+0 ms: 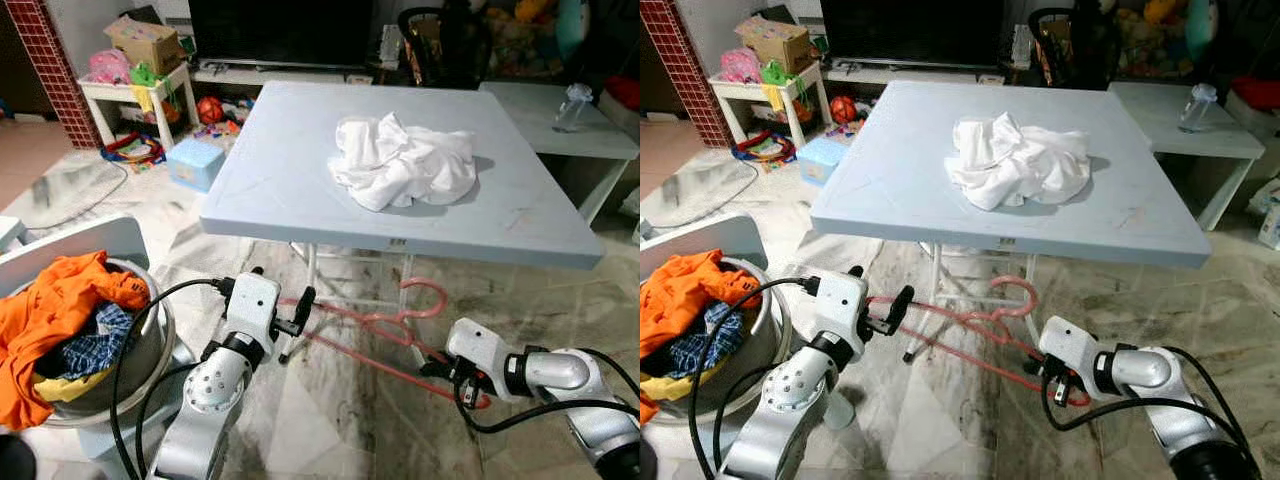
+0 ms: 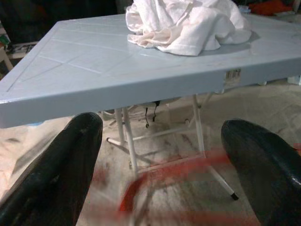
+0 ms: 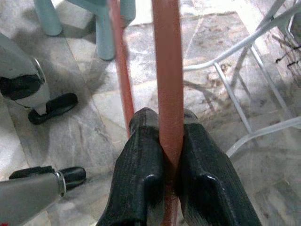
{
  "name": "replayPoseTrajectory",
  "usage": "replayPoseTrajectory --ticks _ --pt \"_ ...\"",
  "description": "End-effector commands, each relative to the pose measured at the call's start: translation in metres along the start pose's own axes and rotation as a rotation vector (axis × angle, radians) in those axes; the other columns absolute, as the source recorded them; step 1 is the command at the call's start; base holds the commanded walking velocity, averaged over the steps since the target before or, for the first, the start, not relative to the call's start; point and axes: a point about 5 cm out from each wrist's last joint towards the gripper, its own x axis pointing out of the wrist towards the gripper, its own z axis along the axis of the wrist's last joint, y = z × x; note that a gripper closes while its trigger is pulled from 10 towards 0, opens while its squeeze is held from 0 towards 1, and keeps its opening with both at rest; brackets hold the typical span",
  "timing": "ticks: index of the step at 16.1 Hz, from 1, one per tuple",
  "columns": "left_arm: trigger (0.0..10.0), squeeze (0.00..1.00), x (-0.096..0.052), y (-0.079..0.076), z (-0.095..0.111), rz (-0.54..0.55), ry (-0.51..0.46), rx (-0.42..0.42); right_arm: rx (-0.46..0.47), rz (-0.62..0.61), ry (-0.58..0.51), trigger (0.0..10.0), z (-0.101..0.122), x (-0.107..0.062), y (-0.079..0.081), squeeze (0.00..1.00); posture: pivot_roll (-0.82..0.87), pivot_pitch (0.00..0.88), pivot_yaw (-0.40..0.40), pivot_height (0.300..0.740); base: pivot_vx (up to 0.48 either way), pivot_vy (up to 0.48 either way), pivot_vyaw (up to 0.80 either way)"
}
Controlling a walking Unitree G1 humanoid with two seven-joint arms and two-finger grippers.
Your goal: Hang hanger
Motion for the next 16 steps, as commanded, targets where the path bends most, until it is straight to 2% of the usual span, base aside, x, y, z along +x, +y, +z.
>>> replayPoseTrajectory --ticks 1,3,4,7,12,14,16 --pt "10.0 0.0 0.001 -0.001 -0.004 0.004 0.018 0.016 -0.027 -0.024 -0.013 10.0 0.007 -0.002 -0.003 0.0 0.05 0.013 -0.036 0.74 -0.281 0.0 0.0" --pt "10.0 0.0 0.002 -0.001 -0.005 0.001 0.024 0.013 -0.09 -0.015 -0.02 10.0 0.014 -0.003 -0.003 0.0 0.05 0.01 -0.035 0.74 -0.281 0.0 0.0" --pt "10.0 0.0 0.003 -0.001 -0.004 -0.008 0.02 0.019 -0.145 -0.068 0.039 10.0 0.008 -0.007 -0.012 0.0 0.04 0.008 -0.034 0.74 -0.274 0.0 0.0" --pt "10.0 0.0 0.005 0.001 -0.005 -0.014 0.02 0.028 -0.168 -0.169 0.104 10.0 0.002 -0.009 -0.025 0.0 0.04 0.005 -0.034 0.74 -0.264 0.0 0.0" --pt "10.0 0.0 0.006 -0.002 -0.005 -0.022 0.019 0.029 -0.159 -0.208 0.111 10.0 0.003 -0.004 -0.028 0.0 0.04 0.0 -0.034 0.74 -0.05 0.0 0.0" --pt "10.0 0.0 0.007 -0.001 -0.005 -0.021 0.016 0.03 -0.105 -0.246 0.114 10.0 0.0 -0.003 -0.029 0.0 0.04 0.0 -0.034 0.74 0.0 0.0 0.0" --pt "10.0 0.0 0.007 0.0 -0.004 -0.014 0.006 0.022 0.067 -0.427 0.114 10.0 -0.008 -0.003 -0.035 0.0 0.04 0.0 -0.034 0.74 0.0 0.0 0.0"
